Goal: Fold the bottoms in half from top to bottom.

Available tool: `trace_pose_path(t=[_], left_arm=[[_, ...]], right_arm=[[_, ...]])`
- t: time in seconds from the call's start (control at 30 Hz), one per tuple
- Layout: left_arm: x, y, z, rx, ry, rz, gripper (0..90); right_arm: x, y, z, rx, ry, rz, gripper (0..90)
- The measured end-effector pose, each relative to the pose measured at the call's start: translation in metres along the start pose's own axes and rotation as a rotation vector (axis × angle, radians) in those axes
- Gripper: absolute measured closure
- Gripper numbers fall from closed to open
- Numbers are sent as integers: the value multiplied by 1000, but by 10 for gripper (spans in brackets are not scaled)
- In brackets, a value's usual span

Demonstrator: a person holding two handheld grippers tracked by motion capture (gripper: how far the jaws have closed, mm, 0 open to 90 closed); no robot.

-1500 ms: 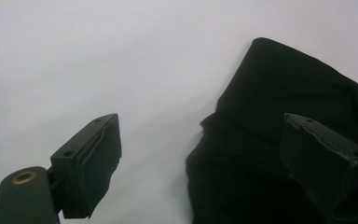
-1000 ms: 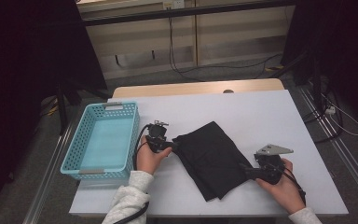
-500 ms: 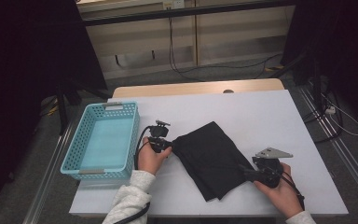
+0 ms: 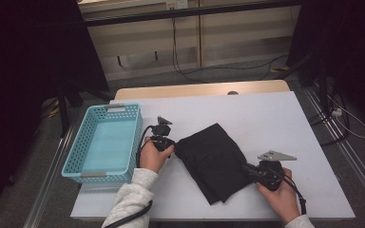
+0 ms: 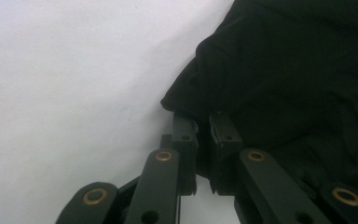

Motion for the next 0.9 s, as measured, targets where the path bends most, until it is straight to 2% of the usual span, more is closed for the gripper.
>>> trace_pose_path(t=[0.1,0.17,0.23,0.3,0.37,0.43,0.53,0.63,0.7,0.73,0.8,0.83,0.9], left_arm=[[4,4,5,3,6,3,833],[6,7,10,15,11,-1,836],[8,10,15,22,16,1,837],[8,11,16,16,17,10,837],[7,12,15,3,25,10,837],[6,13,15,4,28,7,837],[7,16,17,5,30,7,837],[9,21,19,-1,48,-4,837],[9,24,18,-6,52,-1,837],[8,24,18,-12,57,4,837],[8,25,17,-14,60,2,836],[8,24,16,-22,61,4,834],[8,23,17,-24,62,-6,823]], right_arm=[[2,0,8,-6,50,18,801],[1,-1,17,35,46,25,802],[1,-1,28,52,68,30,798],[0,-1,31,93,37,23,753],[0,0,31,118,1,20,646],[0,2,28,106,-1,11,547],[-1,6,25,91,-17,-2,454],[-6,9,23,122,-45,0,422],[-9,12,21,105,-48,-6,371],[-13,13,21,99,-40,13,349],[-19,13,22,102,-26,42,353],[-22,13,23,102,-20,39,342],[-23,13,25,115,-38,49,359]])
Point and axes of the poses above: each handheld gripper's, and its own axes: x roughly backward along the jaws, y roughly out of its top, z roughly to its left, the point moved 7 cm from there along -x, roughly forward along the jaws, and after that the axes turned 3 degrees about z, right-handed, at the moved point
